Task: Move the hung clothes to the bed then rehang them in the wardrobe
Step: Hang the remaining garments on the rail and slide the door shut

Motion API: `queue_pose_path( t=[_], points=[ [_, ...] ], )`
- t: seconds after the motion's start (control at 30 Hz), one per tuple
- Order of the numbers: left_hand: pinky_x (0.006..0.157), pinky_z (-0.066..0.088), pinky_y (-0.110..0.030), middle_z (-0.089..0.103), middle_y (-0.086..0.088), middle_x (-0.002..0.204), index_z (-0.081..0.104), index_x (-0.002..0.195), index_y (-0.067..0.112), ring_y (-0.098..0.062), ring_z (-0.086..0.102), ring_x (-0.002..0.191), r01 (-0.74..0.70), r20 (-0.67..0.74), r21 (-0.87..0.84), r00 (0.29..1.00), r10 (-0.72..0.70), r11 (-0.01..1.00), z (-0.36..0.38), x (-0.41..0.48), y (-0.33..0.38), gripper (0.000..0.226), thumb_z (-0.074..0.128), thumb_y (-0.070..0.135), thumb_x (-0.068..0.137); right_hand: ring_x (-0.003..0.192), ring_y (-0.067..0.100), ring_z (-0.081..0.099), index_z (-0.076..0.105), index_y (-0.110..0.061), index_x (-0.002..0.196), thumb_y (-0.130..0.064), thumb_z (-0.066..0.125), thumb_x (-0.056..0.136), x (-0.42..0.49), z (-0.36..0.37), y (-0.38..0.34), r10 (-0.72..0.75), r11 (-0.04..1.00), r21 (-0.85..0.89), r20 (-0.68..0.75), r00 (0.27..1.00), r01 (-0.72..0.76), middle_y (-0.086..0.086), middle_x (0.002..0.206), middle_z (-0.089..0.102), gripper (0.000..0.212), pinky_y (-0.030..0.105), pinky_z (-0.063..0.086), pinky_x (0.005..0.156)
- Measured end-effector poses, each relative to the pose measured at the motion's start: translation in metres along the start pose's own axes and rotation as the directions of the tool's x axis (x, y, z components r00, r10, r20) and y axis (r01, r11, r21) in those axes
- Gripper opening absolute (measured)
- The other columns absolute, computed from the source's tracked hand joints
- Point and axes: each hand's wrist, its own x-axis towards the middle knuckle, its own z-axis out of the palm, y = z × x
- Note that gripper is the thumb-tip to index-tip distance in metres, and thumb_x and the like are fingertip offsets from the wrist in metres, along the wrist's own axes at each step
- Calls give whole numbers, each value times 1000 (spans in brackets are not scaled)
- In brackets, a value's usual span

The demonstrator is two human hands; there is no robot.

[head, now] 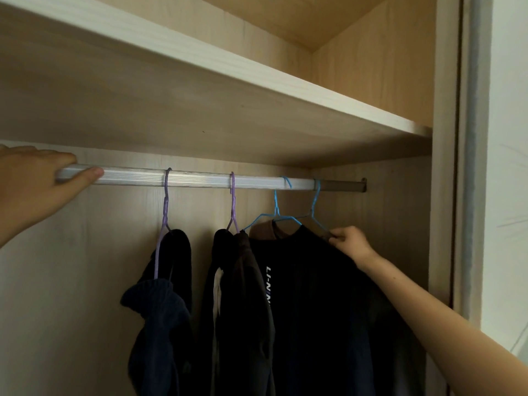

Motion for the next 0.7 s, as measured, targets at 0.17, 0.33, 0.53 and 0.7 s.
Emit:
queue_pose_path(
  t=[0.17,0.33,0.53,0.7],
  points=[
    [63,45,-34,43,3,50,41,57,25,-22,47,49,-204,-91,184,970,223,961,-65,-34,65,57,33,72,88,98,27,64,71,-4,111,-6,54,93,-10,-32,-38,-15,994,-109,-77,997,7,16,111,71,24,24,42,79],
    [65,45,-37,44,4,53,42,60,27,-24,49,56,-204,-89,223,970,228,953,-80,-45,83,56,26,73,87,92,27,68,72,-16,85,-35,54,84,-59,-18,-128,-297,948,86,-110,948,307,10,90,75,26,42,52,91],
    [64,34,-33,50,0,57,49,63,29,-25,52,60,-211,-59,265,970,234,941,-96,-51,99,54,26,71,86,105,24,62,58,-2,123,-37,66,83,-91,50,-182,-205,976,5,348,915,217,9,109,68,54,35,47,91],
    [63,27,-33,43,5,51,41,53,27,-21,42,55,-202,-56,275,973,226,940,-97,-52,101,56,27,71,85,79,27,61,60,11,95,-11,56,82,-81,79,-179,-228,973,45,369,901,227,18,83,65,25,32,45,70]
  ],
)
